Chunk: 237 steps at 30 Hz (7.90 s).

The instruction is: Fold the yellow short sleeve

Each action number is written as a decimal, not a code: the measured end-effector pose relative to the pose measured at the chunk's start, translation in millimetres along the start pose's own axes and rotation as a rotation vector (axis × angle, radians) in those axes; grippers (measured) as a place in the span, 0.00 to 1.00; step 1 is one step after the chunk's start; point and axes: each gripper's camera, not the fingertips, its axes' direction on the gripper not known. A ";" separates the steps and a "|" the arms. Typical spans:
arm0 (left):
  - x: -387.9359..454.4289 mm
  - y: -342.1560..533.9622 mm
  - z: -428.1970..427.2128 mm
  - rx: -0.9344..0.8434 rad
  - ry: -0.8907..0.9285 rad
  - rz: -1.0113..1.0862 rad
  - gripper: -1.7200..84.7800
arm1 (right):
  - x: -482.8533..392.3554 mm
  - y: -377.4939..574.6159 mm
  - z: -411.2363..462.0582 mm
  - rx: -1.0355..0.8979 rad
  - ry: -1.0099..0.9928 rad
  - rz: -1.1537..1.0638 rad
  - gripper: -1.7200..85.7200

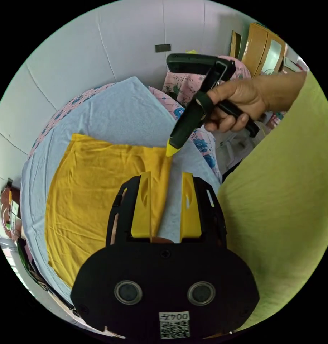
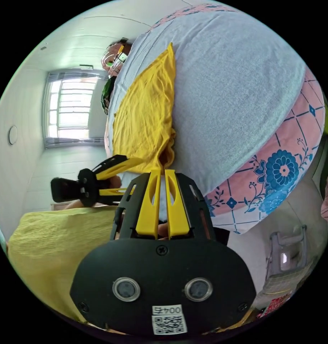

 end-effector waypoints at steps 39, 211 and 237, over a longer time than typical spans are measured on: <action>-52.5 69.2 -121.7 0.263 -0.122 -0.701 0.03 | 129.3 -319.8 78.5 -0.055 -0.322 0.082 0.09; -714.5 642.1 93.7 0.167 0.099 -1.005 0.05 | -225.2 90.9 483.5 0.118 0.713 -0.182 0.07; -741.4 292.7 204.3 -0.118 0.330 -0.290 0.14 | -112.4 215.9 350.1 0.544 0.016 0.153 0.14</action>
